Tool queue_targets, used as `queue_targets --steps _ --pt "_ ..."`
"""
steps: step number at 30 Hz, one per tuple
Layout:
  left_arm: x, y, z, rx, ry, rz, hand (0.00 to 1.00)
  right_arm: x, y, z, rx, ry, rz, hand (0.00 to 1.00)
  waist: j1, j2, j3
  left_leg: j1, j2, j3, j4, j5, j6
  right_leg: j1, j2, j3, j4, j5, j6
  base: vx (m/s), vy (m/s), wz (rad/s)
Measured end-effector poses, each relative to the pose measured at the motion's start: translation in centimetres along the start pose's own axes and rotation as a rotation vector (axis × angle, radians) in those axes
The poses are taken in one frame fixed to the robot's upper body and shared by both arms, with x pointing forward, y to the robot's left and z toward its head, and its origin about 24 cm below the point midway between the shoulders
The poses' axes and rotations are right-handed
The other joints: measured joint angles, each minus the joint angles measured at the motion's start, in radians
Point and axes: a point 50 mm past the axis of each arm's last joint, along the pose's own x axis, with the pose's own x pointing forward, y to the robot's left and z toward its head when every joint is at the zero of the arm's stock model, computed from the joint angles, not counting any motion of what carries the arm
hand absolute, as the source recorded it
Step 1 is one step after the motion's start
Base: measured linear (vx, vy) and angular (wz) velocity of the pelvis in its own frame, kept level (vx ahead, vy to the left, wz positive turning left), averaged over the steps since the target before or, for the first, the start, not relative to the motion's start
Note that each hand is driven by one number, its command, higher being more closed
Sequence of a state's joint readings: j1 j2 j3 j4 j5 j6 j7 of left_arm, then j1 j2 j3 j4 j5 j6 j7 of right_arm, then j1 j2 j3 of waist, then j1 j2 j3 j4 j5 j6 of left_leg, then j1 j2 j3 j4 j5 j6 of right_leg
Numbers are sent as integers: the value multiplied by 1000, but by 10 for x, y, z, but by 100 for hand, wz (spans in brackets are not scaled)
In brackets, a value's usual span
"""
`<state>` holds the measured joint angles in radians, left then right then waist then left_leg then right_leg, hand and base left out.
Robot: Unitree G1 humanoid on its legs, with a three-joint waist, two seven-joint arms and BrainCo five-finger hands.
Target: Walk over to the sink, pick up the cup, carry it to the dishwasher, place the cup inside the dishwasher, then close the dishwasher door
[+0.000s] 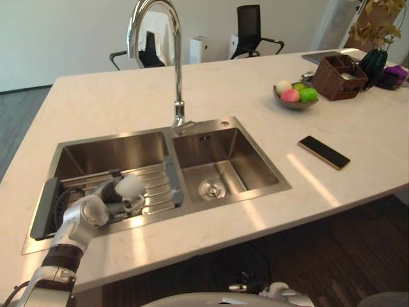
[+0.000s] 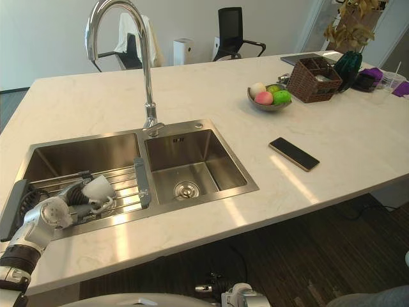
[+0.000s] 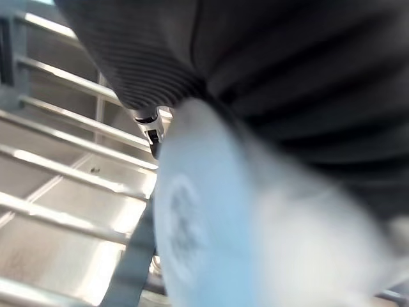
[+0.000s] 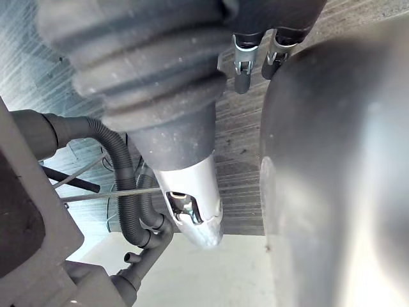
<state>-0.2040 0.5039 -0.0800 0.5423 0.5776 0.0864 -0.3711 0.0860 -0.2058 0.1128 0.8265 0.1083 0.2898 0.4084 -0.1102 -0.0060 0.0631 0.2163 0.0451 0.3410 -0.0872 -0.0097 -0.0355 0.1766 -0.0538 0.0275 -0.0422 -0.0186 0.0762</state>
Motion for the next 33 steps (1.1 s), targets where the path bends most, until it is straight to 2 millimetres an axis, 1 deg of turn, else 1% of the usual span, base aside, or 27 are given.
queue_targets --steps 3,10,11,18,23,24,28,29,31,33 --pt "1 -4 -5 -35 19 -25 0 1 -1 1 -18 12 -1 0 -3 10 -2 10 2 15 0 -3 -2 1 4 15 0 1 -1 -36 -29 -13" --pt "1 -4 -6 -37 20 -20 0 1 -1 3 -38 16 11 0 -5 9 -2 11 2 16 0 -5 -4 1 5 17 -6 2 0 -18 -17 -2" --pt "1 -4 -6 -37 19 -19 100 1 -1 3 -42 17 10 0 -5 9 -2 11 2 16 0 -5 -4 1 5 17 -6 2 0 0 0 0" --pt "1 -4 -7 -10 8 27 100 0 -2 4 -79 14 3 0 -9 11 -1 11 2 16 1 -5 -4 1 5 18 -9 4 1 0 0 0" --pt "-1 -6 -8 32 -5 77 100 0 -2 8 -92 -13 4 0 -20 14 1 11 2 12 1 -6 -3 0 5 19 -14 5 1 -18 -26 -2" --pt "-2 -6 -10 37 -9 101 100 0 -2 8 -93 -17 4 0 -25 15 2 11 2 11 1 -7 -3 0 5 20 -15 5 1 -10 -28 -4" --pt "-4 -5 -7 57 -47 194 100 0 -3 8 -94 -23 3 0 -27 17 5 9 1 11 1 -11 -2 0 5 21 -20 6 1 -1 -15 -1" --pt "-5 -8 -7 58 -59 228 100 0 -3 8 -96 -27 3 0 -28 16 6 8 1 11 1 -12 -2 -1 5 21 -23 6 1 13 -41 -1" --pt "-7 -8 -5 60 -88 280 100 1 -2 8 -91 -37 4 0 -26 13 10 6 1 11 1 -14 -3 -1 5 20 -26 6 1 19 -44 0" --pt "-11 -8 -4 55 -122 328 100 1 -3 4 -82 -26 1 0 -23 15 11 5 0 11 1 -19 -3 0 5 20 -25 5 2 25 -35 1"
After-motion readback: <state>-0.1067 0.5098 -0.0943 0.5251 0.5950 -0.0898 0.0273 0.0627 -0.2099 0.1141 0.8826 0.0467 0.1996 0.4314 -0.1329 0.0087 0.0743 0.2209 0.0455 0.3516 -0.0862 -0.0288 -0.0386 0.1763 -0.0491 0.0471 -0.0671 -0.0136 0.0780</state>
